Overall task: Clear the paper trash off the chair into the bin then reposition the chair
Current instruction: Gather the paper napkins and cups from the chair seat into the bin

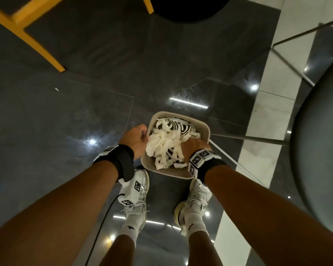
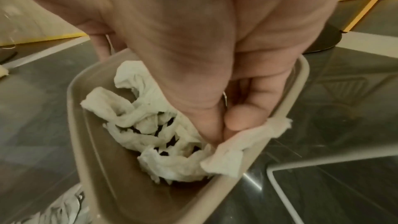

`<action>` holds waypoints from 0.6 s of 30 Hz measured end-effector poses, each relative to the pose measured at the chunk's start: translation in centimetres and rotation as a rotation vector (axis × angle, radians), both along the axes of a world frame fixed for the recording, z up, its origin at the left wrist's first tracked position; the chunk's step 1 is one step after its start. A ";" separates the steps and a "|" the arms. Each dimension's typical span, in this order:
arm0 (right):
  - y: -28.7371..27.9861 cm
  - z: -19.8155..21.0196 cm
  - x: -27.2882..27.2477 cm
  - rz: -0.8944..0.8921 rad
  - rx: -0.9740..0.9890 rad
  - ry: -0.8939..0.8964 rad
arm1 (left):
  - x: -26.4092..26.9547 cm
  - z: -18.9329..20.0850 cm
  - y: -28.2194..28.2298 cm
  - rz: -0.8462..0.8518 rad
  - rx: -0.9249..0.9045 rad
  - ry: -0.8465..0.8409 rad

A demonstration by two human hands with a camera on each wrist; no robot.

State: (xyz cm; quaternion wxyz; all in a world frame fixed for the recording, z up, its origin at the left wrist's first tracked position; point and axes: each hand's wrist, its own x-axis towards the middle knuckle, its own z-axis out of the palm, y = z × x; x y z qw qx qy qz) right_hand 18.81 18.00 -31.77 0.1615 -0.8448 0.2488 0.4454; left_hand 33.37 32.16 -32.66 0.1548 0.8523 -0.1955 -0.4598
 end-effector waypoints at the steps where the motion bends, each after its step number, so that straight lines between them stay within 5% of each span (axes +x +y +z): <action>1: 0.0 -0.4 0.3 -0.033 0.012 -0.039 | 0.1 -0.1 0.0 0.004 -0.006 -0.004; 6: 0.7 -3.5 1.7 -0.384 0.192 -0.079 | 0.5 -0.5 0.1 -0.003 0.001 -0.003; 10: 2.1 -3.8 1.1 -0.384 0.317 0.058 | 0.6 0.1 0.2 -0.022 0.014 0.023; 14: 2.3 -1.7 0.9 -0.481 0.292 0.019 | 0.5 1.5 -0.2 -0.033 0.109 0.088; 18: 2.2 5.6 -0.1 -0.425 0.360 -0.028 | 0.7 6.0 -0.9 0.039 0.160 0.135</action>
